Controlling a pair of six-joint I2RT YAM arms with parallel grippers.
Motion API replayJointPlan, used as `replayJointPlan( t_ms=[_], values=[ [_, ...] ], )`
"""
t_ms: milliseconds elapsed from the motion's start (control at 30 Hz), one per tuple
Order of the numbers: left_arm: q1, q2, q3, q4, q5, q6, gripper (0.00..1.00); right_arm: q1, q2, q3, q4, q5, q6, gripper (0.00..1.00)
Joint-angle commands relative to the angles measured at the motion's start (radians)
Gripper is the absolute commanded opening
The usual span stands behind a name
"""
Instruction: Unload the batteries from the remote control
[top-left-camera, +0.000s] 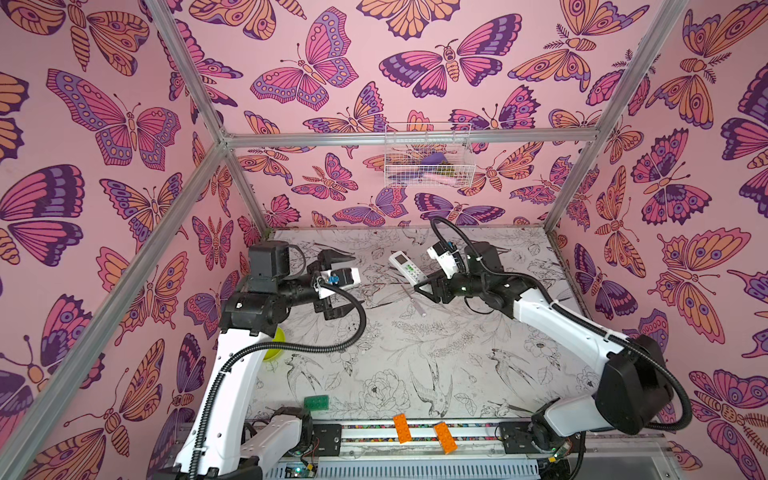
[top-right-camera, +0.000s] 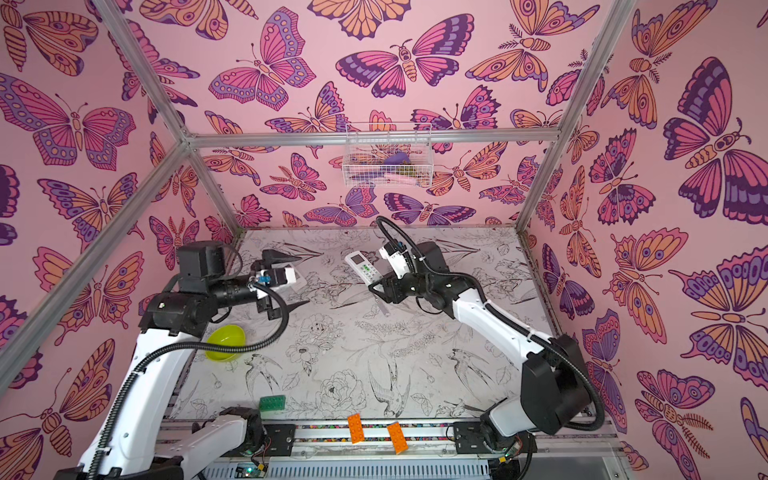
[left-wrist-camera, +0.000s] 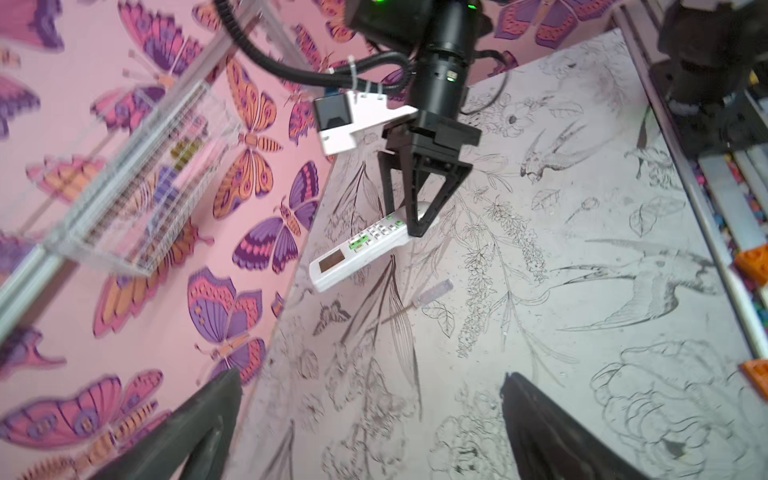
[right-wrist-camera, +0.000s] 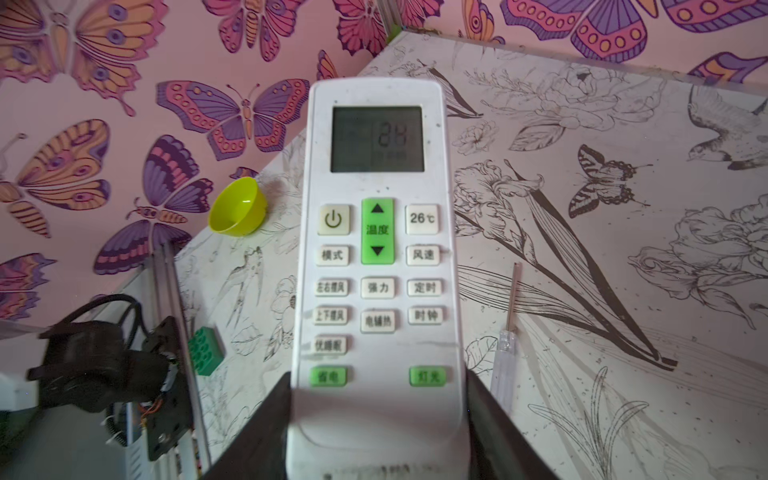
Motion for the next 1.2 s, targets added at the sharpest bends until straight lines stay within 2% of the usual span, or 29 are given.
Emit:
replayJointPlan(
  t_ms=[0,100,233,433,667,767,933,1167],
  values=[
    [-0.016,0.020,-0.004,-0.005,0.095,0.269,0.99,-0.008,-0.058,-0.002,-0.031,-0.189,-0.055,0.36],
    [-0.023,0.044,-0.001,0.036,0.136,0.275,0.99,-0.008,-0.065,-0.010,-0.042,-0.264,-0.054,0.36],
    [-0.030,0.057,-0.055,0.080,0.141,0.438,1.00,-0.008,-0.043,0.005,-0.086,-0.372,-0.084,0.36],
    [-0.037,0.094,-0.095,0.117,0.129,0.508,0.94,-0.004,-0.018,0.046,-0.189,-0.466,-0.176,0.35],
    [-0.063,0.138,-0.125,0.126,0.143,0.553,0.85,0.035,0.019,0.075,-0.264,-0.516,-0.265,0.34],
    [-0.073,0.147,-0.148,0.125,0.142,0.597,0.81,0.039,0.031,0.076,-0.239,-0.525,-0.252,0.35],
    [-0.084,0.153,-0.174,0.124,0.172,0.589,0.66,0.048,0.058,0.099,-0.260,-0.544,-0.283,0.35],
    [-0.100,0.164,-0.213,0.125,0.195,0.649,0.47,0.060,0.078,0.128,-0.287,-0.566,-0.314,0.34]
  ],
)
